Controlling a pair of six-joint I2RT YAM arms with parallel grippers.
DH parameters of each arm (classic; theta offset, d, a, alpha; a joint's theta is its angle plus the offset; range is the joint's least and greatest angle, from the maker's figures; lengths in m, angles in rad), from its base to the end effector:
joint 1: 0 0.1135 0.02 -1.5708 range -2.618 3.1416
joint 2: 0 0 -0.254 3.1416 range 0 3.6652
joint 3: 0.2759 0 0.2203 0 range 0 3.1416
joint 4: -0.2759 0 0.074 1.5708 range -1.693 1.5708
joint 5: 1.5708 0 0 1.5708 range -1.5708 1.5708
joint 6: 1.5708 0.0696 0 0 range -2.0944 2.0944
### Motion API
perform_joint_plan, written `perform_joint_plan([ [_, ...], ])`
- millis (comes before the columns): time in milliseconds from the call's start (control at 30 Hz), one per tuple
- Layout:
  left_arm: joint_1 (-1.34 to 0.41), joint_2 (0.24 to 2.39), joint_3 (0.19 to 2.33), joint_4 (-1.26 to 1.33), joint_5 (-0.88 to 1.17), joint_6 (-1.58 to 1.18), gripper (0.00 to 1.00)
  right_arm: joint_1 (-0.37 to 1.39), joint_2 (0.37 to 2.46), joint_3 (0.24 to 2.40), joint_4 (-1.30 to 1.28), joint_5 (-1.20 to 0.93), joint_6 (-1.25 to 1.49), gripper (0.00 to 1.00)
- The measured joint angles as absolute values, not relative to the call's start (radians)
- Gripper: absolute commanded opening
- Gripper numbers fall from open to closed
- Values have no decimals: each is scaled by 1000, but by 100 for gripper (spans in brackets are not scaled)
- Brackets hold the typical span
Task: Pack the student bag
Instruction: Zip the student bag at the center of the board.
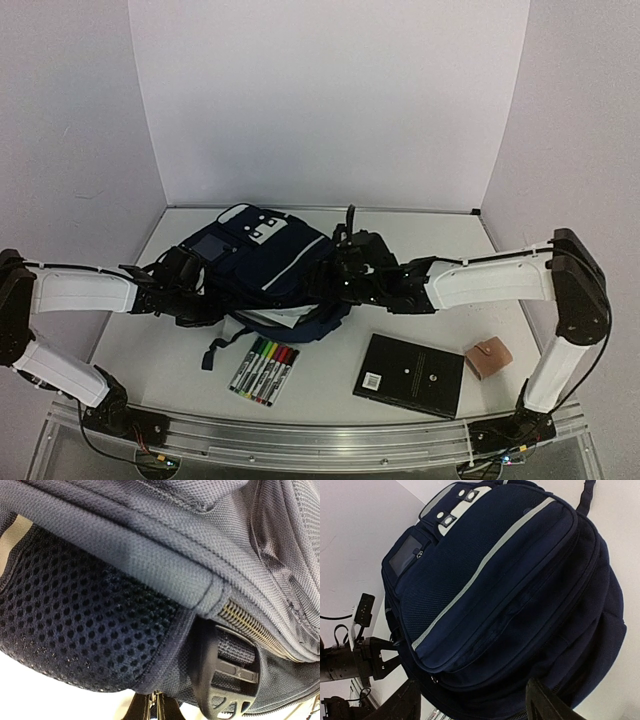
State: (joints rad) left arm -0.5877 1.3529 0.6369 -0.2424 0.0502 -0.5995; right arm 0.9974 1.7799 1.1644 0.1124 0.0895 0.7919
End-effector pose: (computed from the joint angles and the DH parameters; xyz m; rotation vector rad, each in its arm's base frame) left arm 0.2035 -0.1398 0.1502 0.0053 2.6137 -0.5166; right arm 0.2255 0.3377 0.2195 -0.1700 2.2239 0.9655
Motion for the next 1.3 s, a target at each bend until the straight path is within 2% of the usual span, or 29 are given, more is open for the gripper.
perform_joint_plan([
  [233,-587,1360,637,-242,49,-599,0,997,1927,1255,113,93,835,58],
  [267,-586,1364,637,-242,49,-599,0,997,1944,1265,114,94,840,54],
  [333,-585,1375,638,-243,49,-598,0,997,1968,1281,116,98,851,42],
  [467,-582,1400,645,-245,49,-586,0,997,2021,1323,126,120,882,10],
  [533,-582,1411,655,-246,50,-575,0,994,2044,1336,138,131,902,0],
  [733,-596,1435,707,-295,52,-565,0,994,2074,1345,165,170,983,0],
  [1033,-805,1523,836,-341,59,-607,0,995,2074,1345,171,228,1038,0],
  [1300,-906,1631,970,-340,68,-659,0,995,2074,1342,181,254,1059,0],
])
